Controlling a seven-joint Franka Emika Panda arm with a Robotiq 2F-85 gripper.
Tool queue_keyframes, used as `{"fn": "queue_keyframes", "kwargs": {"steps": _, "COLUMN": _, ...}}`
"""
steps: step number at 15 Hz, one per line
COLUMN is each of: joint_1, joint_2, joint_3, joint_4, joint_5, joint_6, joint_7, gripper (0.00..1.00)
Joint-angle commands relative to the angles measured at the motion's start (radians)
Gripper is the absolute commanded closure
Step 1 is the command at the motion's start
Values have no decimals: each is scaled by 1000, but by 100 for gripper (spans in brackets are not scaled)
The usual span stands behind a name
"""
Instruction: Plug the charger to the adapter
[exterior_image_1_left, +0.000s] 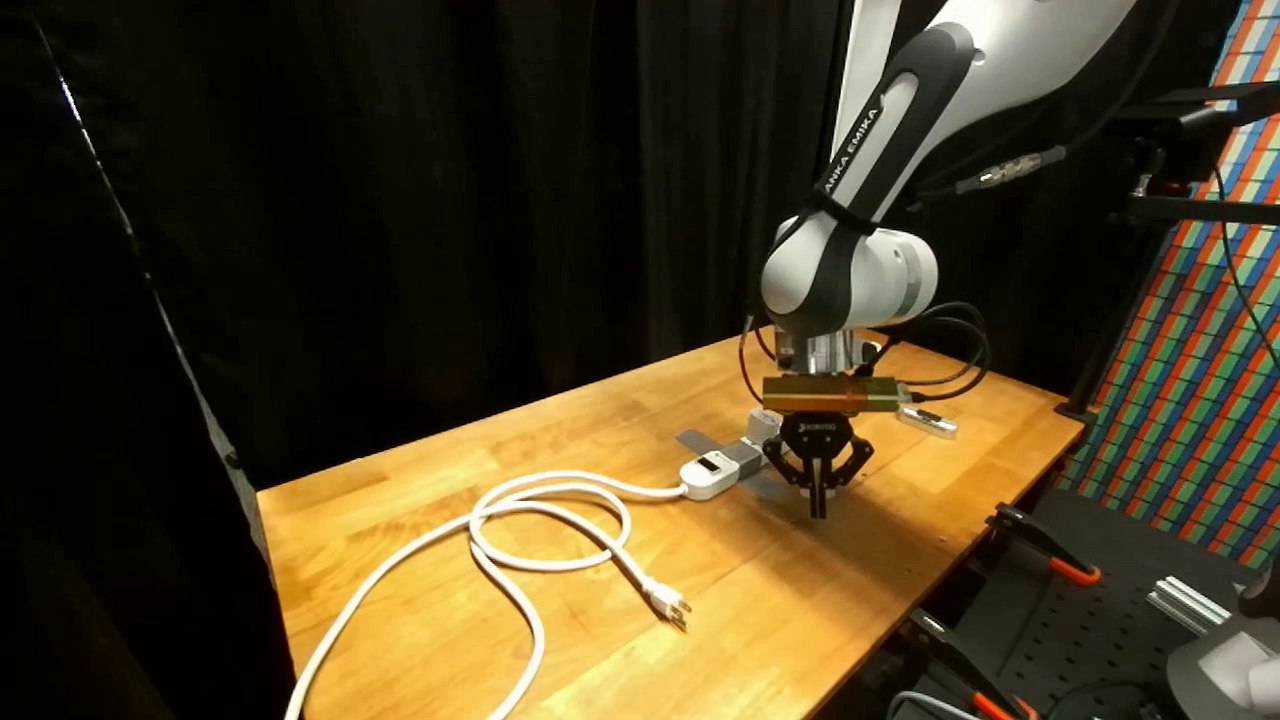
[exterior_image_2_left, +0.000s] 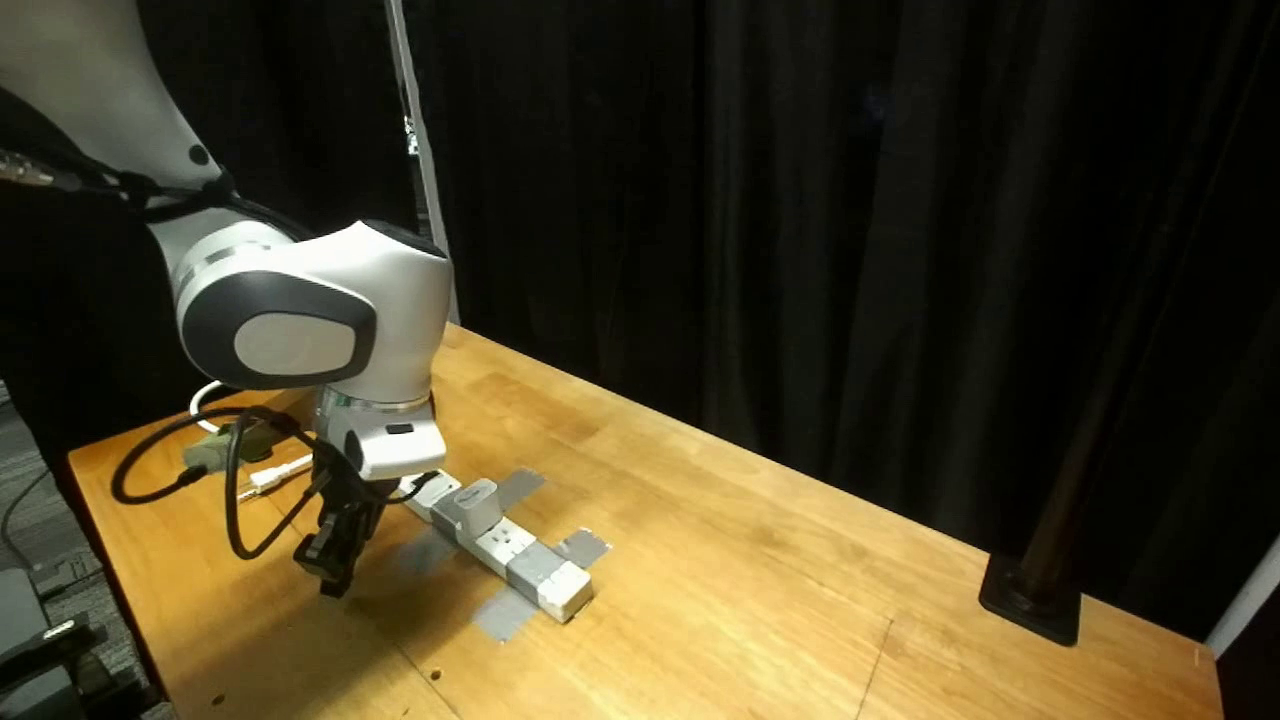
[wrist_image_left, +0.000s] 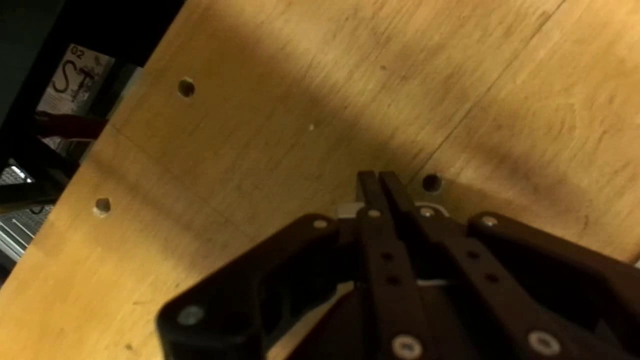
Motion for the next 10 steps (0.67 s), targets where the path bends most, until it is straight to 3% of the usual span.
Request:
{"fn": "queue_keyframes", "kwargs": {"steps": 1, "joint_1": 16, "joint_2": -8, "joint_3": -12, "joint_4": 33, "joint_5": -16, "joint_6": -12, "joint_7": -5, "gripper": 93}}
{"fn": "queue_keyframes", "kwargs": {"steps": 3, "joint_1": 14, "joint_2": -37, "joint_3": -26, "joint_4": 66, "joint_5": -40, "joint_6": -67, "joint_7": -3, "gripper": 91}}
{"fn": "queue_keyframes", "kwargs": {"steps": 4, "joint_1": 11, "joint_2": -57, "joint_3": -38, "joint_4": 86, "joint_5": -57, "joint_6": -111, "joint_7": 0, "gripper": 67}}
{"fn": "queue_keyframes", "kwargs": {"steps": 6, "joint_1": -1, "joint_2": -93, "joint_3": -64, "joint_4": 136, "joint_5": -107, "joint_6": -255, "joint_7": 2, "gripper": 65}}
{"fn": "queue_keyframes", "kwargs": {"steps": 8, "joint_1": -36, "joint_2": -95, "joint_3": -75, "joint_4": 165, "joint_5": -119, "joint_6": -418, "joint_7": -34, "gripper": 51}}
{"fn": "queue_keyframes", "kwargs": {"steps": 9, "joint_1": -15, "joint_2": -70, "joint_3": -60, "joint_4": 152, "joint_5": -102, "joint_6": -308, "joint_7": -3, "gripper": 43}}
{"fn": "queue_keyframes", "kwargs": {"steps": 10, "joint_1": -24, "joint_2": -79, "joint_3": -64, "joint_4": 158, "joint_5": -104, "joint_6": -334, "joint_7": -5, "gripper": 59}}
